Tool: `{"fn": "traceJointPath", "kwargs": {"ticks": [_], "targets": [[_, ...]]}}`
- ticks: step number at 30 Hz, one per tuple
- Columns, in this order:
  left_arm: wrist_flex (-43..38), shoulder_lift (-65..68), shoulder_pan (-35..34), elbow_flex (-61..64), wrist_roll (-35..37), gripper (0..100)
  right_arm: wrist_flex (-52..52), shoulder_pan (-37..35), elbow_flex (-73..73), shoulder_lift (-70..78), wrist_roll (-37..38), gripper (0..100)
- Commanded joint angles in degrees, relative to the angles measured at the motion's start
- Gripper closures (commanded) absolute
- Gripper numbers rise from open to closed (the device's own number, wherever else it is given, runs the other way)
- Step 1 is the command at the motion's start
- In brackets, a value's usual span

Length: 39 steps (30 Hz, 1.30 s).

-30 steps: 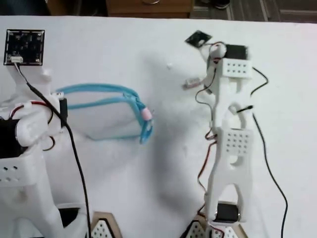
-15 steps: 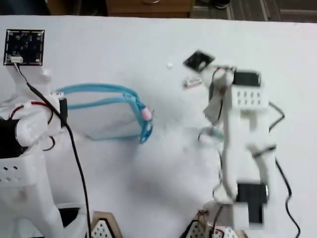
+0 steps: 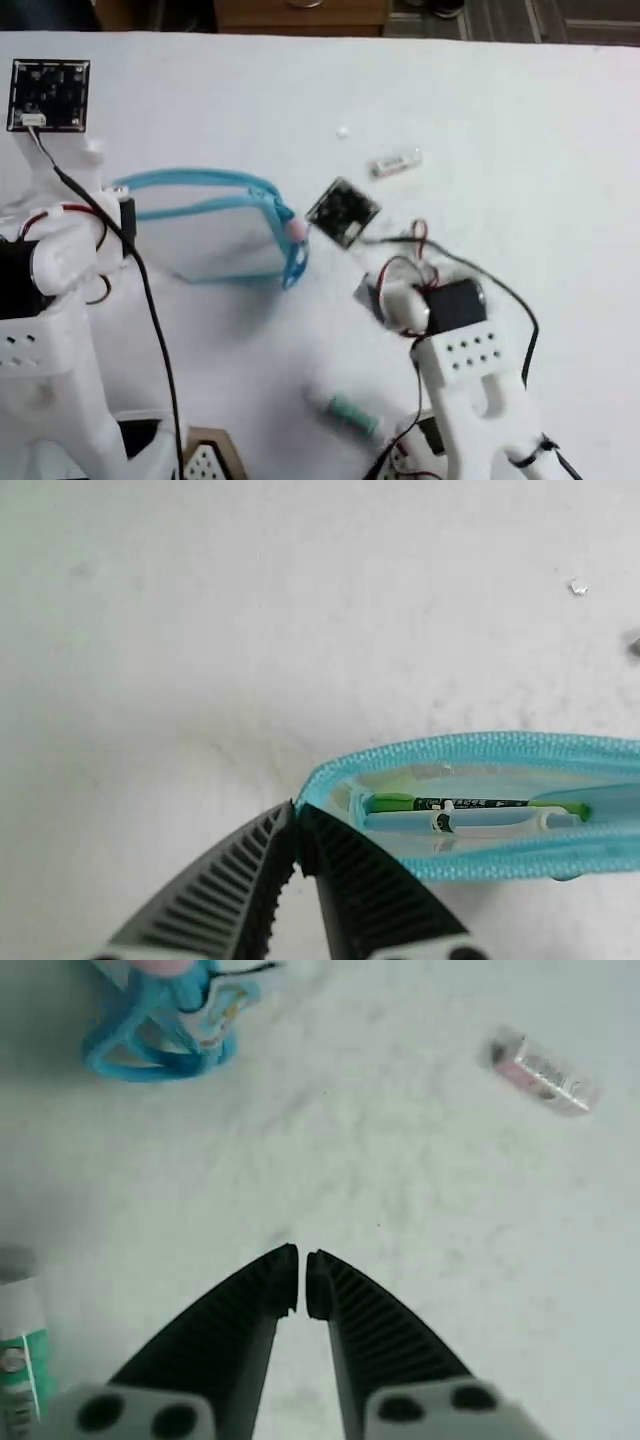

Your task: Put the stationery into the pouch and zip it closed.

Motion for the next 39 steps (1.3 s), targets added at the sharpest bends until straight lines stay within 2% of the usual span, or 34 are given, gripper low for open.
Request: {"fn": "traceJointPath", "kwargs": {"ticks": [1, 6, 8, 11, 18, 27, 33, 39], "targets": [[0.26, 4.62, 0.92, 4.48, -0.44, 98, 3.56, -2.59, 5.1, -0.4, 3.43, 92.3], [0.26, 4.62, 0.92, 4.48, -0.44, 98, 15.25, -3.74, 7.56, -0.13, 4.84, 71.4], [0.26, 4.62, 0.92, 4.48, -0.44, 98, 17.45, -5.05, 7.21, -0.57, 5.98, 66.4], [0.26, 4.62, 0.92, 4.48, -0.44, 98, 18.15, -7.69, 7.47, -4.26, 7.03, 66.3], [0.26, 4.62, 0.92, 4.48, -0.44, 98, 20.44, -19.74, 7.47, -11.21, 8.0, 66.3], [0.26, 4.7, 0.92, 4.48, -0.44, 98, 20.62, -21.32, 5.27, -11.38, 6.77, 66.3], [0.26, 4.7, 0.92, 4.48, -0.18, 98, 25.19, -30.02, -1.05, -11.12, 6.24, 66.3], [0.26, 4.79, 0.92, 4.22, -0.26, 98, 26.07, -40.31, -9.32, -1.01, -4.92, 66.3]]}}
